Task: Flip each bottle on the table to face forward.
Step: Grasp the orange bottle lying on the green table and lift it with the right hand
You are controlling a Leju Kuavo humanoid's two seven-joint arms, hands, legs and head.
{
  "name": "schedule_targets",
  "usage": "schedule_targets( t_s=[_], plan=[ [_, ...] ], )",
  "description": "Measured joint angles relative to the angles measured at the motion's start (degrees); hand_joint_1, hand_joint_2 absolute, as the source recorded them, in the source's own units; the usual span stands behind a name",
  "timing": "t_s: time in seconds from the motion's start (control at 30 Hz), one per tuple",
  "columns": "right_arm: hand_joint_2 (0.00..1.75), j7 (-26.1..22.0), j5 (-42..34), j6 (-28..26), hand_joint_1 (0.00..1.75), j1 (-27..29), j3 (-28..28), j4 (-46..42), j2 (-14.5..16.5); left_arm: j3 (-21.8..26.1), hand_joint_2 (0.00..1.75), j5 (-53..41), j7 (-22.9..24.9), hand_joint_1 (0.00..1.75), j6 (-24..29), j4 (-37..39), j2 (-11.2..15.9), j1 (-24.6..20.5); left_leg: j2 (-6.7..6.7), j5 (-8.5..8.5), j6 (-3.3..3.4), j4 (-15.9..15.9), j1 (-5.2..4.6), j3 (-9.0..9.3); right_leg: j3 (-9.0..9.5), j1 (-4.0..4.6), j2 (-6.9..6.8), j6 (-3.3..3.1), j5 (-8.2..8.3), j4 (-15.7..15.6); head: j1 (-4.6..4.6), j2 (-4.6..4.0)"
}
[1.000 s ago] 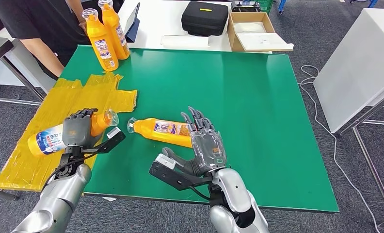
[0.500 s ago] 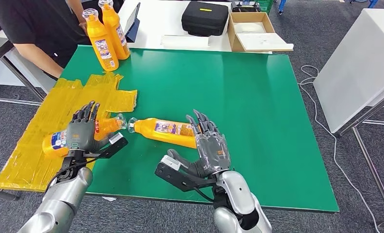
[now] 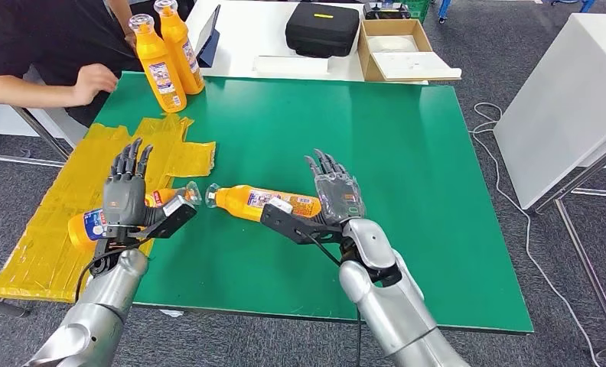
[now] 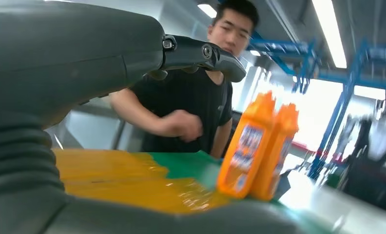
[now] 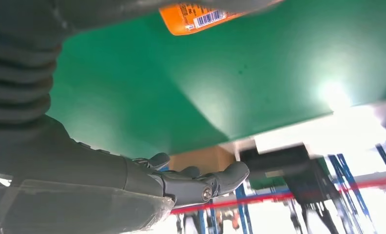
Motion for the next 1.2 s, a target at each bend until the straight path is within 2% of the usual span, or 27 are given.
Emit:
schedule_targets(
  t_s=[0.1,0.2,0.37,0.5,0.73,0.87,1.2],
  plan=[
    [1.75,-0.36,-1.62,-0.55,0.0,-5.63,-0.94,9.78,0.7,-0.57,0.0,16.28,-3.67,0.0,-2.0,0.16,-0.58,-1.89,-0.04,0.06,0.02,0.01,0.0,0.0,0.01,0.0,-0.03,0.04,0.04,0.0,0.0,0.0],
    [1.75,-0.78,-2.71,-0.72,0.0,-9.54,-1.96,17.64,1.01,-4.18,0.0,30.93,-4.17,0.0,-5.18,-1.31,-0.74,-2.65,-0.05,0.08,0.04,0.03,-0.01,-0.01,0.02,0.0,-0.05,0.06,0.05,0.0,0.0,0.0],
    [1.75,-0.97,-3.39,-1.07,0.0,-11.45,-2.77,25.18,1.04,-9.85,0.0,39.77,-4.4,0.0,-7.69,-4.28,-0.76,-3.13,-0.17,0.09,0.06,0.03,-0.02,-0.07,0.01,-0.02,-0.11,0.06,0.05,0.0,0.0,0.0],
    [1.75,-1.1,-3.69,-1.37,0.0,-11.62,-3.02,27.97,1.0,-12.77,0.0,41.67,-4.44,0.0,-7.99,-5.62,-0.76,-3.18,-0.14,0.07,0.07,0.03,-0.05,-0.1,0.0,-0.06,-0.09,0.07,0.05,0.0,0.0,0.0],
    [1.75,-1.17,-4.08,-1.15,0.0,-11.82,-3.04,30.28,0.91,-15.19,0.0,45.05,-4.44,0.0,-7.89,-7.24,-0.65,-3.0,-0.14,0.07,0.07,0.02,-0.03,-0.1,-0.01,-0.05,-0.09,0.07,0.05,-0.01,-0.01,0.0],
    [1.75,-1.85,-5.43,-0.77,0.0,-11.74,-3.03,32.24,0.61,-18.68,0.0,49.77,-4.44,0.0,-6.66,-10.57,-0.26,-2.2,-0.17,0.08,0.07,0.02,-0.03,-0.1,-0.01,-0.04,-0.1,0.07,0.05,0.0,-0.01,0.0],
    [1.75,-3.33,-7.66,-1.04,0.0,-10.84,-2.94,34.73,0.1,-24.97,0.0,52.07,-4.46,0.0,-4.6,-13.82,-0.01,-1.25,-0.16,0.07,0.08,0.02,-0.05,-0.12,-0.01,-0.07,-0.1,0.07,0.05,-0.01,-0.01,0.0]
  ],
)
